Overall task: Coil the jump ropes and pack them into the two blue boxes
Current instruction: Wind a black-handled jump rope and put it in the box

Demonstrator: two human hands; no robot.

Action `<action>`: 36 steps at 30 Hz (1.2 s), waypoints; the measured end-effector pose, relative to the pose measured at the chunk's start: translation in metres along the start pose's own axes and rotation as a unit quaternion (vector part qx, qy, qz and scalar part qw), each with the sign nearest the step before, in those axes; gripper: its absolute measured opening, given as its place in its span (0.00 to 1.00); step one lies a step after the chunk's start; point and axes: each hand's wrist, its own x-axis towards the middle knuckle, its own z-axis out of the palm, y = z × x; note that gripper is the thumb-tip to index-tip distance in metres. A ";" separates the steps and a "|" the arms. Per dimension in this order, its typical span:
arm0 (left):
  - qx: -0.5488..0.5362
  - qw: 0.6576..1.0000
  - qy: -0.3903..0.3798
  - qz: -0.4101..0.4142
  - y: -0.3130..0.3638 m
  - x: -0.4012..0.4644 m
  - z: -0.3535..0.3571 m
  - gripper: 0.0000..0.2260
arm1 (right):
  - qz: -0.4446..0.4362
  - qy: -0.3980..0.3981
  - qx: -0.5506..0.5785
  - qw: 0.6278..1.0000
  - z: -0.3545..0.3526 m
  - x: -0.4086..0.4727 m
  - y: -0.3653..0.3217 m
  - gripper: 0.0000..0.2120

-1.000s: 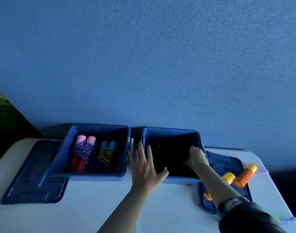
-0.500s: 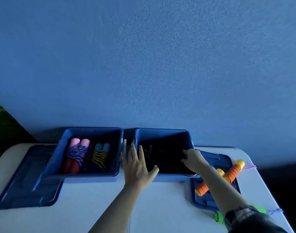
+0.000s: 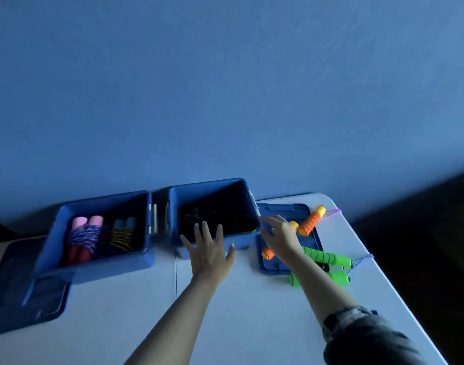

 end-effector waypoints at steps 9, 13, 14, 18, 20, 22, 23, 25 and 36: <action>0.002 0.992 -0.017 0.128 0.121 -0.060 0.030 0.39 | 0.120 0.056 -0.046 0.990 -0.038 -0.104 0.118 0.17; -0.003 0.974 -0.084 0.209 0.174 -0.089 0.055 0.34 | 0.189 0.055 -0.073 0.978 -0.057 -0.152 0.174 0.17; 0.006 0.964 -0.113 0.240 0.185 -0.095 0.062 0.32 | 0.207 0.056 -0.075 0.974 -0.062 -0.163 0.186 0.17; 0.017 0.924 -0.179 0.338 0.225 -0.119 0.083 0.30 | 0.242 0.043 -0.082 0.966 -0.075 -0.200 0.221 0.15; 0.045 0.907 -0.180 0.378 0.239 -0.128 0.092 0.29 | 0.258 0.039 -0.083 0.962 -0.081 -0.217 0.229 0.17; 0.079 0.899 -0.172 0.395 0.248 -0.134 0.099 0.28 | 0.268 0.033 -0.090 0.959 -0.084 -0.231 0.235 0.21; 0.085 0.899 -0.166 0.396 0.250 -0.137 0.102 0.28 | 0.271 0.026 -0.083 0.959 -0.084 -0.237 0.237 0.24; 0.088 0.904 -0.145 0.393 0.253 -0.142 0.102 0.28 | 0.271 0.019 -0.053 0.961 -0.083 -0.245 0.239 0.28; 0.050 0.929 -0.111 0.350 0.183 -0.154 0.106 0.20 | 0.256 0.026 0.050 0.965 -0.051 -0.245 0.199 0.16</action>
